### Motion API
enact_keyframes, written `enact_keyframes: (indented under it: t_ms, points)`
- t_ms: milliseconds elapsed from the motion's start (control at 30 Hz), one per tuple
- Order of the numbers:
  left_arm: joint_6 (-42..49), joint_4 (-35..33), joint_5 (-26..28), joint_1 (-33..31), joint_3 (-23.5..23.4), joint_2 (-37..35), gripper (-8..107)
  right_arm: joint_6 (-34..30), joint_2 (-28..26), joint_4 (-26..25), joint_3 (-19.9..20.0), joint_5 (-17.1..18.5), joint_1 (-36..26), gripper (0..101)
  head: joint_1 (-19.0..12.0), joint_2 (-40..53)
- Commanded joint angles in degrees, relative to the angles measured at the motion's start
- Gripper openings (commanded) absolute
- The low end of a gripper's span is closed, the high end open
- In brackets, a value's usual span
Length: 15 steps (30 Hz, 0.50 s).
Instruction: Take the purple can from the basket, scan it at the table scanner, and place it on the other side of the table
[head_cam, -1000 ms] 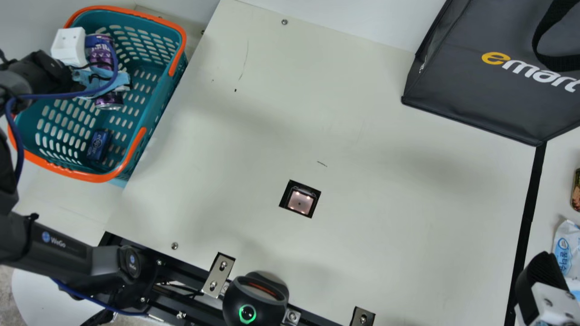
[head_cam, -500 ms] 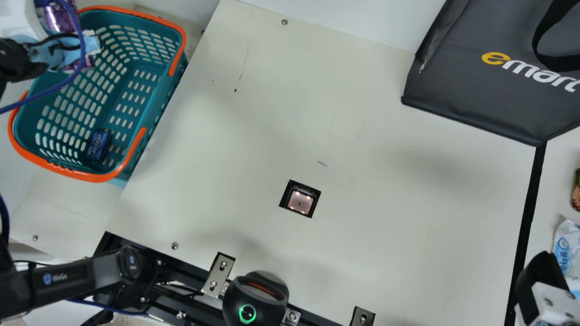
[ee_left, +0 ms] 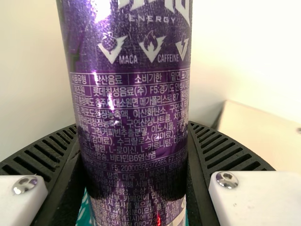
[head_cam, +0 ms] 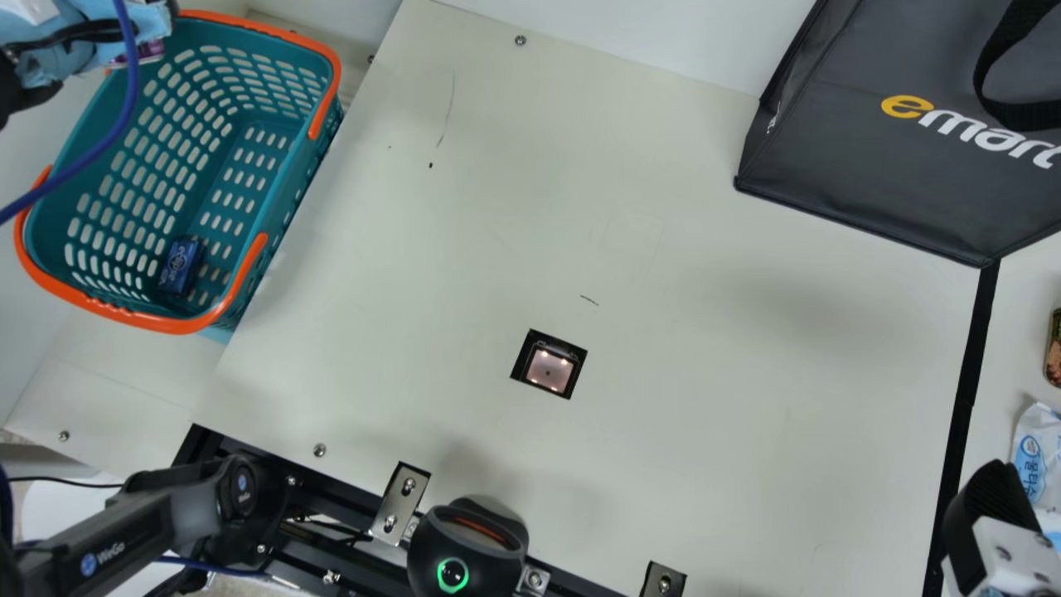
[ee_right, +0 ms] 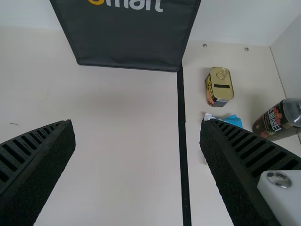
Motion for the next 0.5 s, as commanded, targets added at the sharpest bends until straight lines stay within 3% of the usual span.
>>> enact_keyframes:
  t_ms: [0,467]
  points:
    - [-1.64,1.05,0.13,-2.25,-0.19,-0.81,-8,0.0,0.0,0.0,0.0,0.0,0.0,95,-1.75,0.23]
    - [-15.22,10.54,1.45,-17.71,-2.52,-4.09,-8,0.0,0.0,0.0,0.0,0.0,0.0,95,-1.75,0.23]
